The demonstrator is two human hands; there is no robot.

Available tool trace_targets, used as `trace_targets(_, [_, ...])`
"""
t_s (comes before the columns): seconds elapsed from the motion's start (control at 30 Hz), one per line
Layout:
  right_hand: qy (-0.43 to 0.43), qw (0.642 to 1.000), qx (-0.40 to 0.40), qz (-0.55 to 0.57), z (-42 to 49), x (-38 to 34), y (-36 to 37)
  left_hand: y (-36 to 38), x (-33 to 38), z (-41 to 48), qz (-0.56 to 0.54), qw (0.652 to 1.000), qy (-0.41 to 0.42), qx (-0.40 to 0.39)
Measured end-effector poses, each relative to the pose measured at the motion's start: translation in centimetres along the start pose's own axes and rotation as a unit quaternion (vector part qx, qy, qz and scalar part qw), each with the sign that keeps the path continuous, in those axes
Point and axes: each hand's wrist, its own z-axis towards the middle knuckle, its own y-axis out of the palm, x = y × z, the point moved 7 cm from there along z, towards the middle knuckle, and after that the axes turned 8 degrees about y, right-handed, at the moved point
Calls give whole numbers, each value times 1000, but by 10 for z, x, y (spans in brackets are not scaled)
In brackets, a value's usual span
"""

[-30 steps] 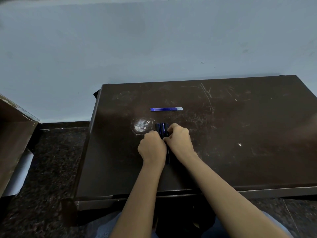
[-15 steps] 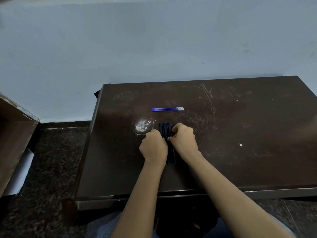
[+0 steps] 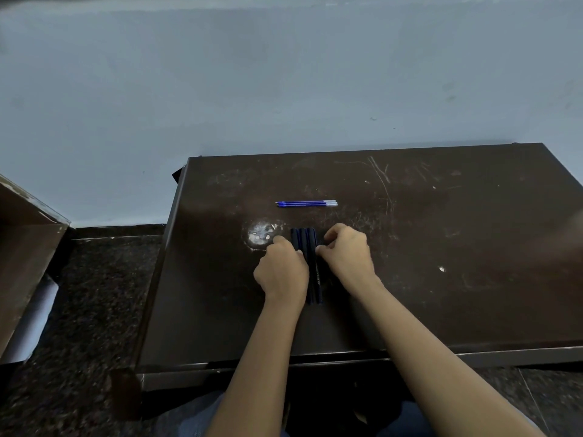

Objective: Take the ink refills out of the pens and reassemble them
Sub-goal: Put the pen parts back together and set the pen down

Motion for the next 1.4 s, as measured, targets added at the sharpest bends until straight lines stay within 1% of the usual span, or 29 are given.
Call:
trace_targets(0.07, [-3,999,38,-16,7,2,-13,-1,0,1,1,1000,-1,5])
trace_targets(0.17, [-60,992,90,-58,23,-10,-28,-1,2,4,-6,1000,13,9])
trace_targets(0.27, [-132,982,70,-115,39,-34,-27,-3,2,4,-20,999,17,21])
trace_targets(0.33, [-156,976,48,-141,50,-47,-24,-4,3,4,-28,999,17,25])
trace_targets(0.57, [-211,945,-3,-248,70,-75,-2,-2,8,4,-41,999,24,21])
trace_targets(0.73, [-219,936,4,-276,74,-77,9,-1,5,5,-37,999,26,20])
trace_targets(0.87, [-208,937,28,-281,76,-67,7,-1,5,7,-32,999,28,21])
trace_targets(1.0, [-174,946,52,-268,70,-45,-1,-2,2,8,-27,999,29,22])
trace_targets(1.23, [-87,961,110,-238,48,21,-42,-1,0,8,-23,999,30,21])
trace_targets(1.4, [-4,968,142,-207,35,63,-74,1,7,4,-13,999,41,11])
